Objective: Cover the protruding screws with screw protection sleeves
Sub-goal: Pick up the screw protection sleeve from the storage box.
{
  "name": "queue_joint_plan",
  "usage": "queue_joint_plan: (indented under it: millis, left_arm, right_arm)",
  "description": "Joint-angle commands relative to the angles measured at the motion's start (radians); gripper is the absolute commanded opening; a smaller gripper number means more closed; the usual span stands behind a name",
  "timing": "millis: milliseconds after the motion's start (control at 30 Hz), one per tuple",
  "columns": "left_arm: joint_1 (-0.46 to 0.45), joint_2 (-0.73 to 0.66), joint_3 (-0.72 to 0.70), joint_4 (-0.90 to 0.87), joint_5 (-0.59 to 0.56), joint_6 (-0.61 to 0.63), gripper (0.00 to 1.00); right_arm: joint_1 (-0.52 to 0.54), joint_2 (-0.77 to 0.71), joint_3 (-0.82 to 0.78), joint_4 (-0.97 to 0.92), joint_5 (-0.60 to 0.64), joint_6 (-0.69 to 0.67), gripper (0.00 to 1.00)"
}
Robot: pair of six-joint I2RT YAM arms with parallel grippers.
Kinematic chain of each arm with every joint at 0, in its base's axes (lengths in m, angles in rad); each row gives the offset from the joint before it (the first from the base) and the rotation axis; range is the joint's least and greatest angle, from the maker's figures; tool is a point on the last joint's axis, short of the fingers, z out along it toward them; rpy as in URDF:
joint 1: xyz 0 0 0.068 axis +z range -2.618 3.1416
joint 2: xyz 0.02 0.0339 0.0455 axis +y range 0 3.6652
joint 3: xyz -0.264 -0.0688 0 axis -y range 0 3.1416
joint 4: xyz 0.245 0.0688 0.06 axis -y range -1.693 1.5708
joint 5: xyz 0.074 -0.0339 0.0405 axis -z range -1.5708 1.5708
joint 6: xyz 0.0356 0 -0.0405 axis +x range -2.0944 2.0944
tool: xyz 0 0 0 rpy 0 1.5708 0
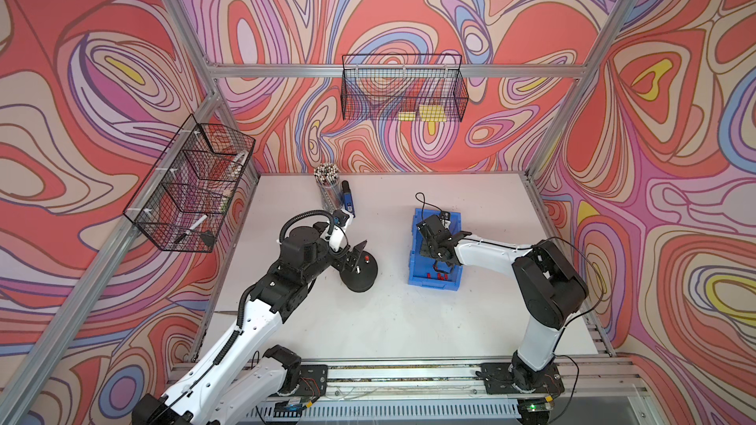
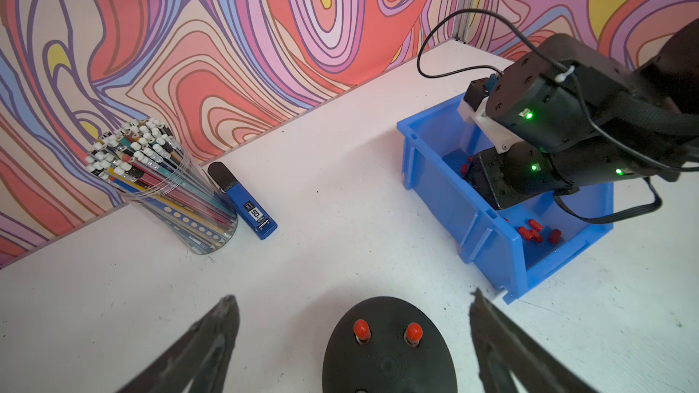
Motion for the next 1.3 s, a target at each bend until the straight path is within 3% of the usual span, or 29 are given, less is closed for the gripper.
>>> queue_joint_plan:
  millis: [0, 900, 1267]
  left_arm:
    - [-0.009, -0.010, 0.023, -0.010, -0.004, 0.022, 0.95]
    - [-0.022, -0.008, 0.019, -0.014, -0.012, 0.032, 0.95]
    - [-0.024, -0.007, 0.021, -0.014, -0.012, 0.032, 0.95]
  right_arm:
    - [-0.005, 0.018, 0.009, 0.044, 0.013, 0.024, 0.20]
    - [-0.014, 0.077, 0.026, 0.099, 0.001, 0.024, 0.24]
    - [-0.019, 0.069, 0.018, 0.110, -0.018, 0.024, 0.21]
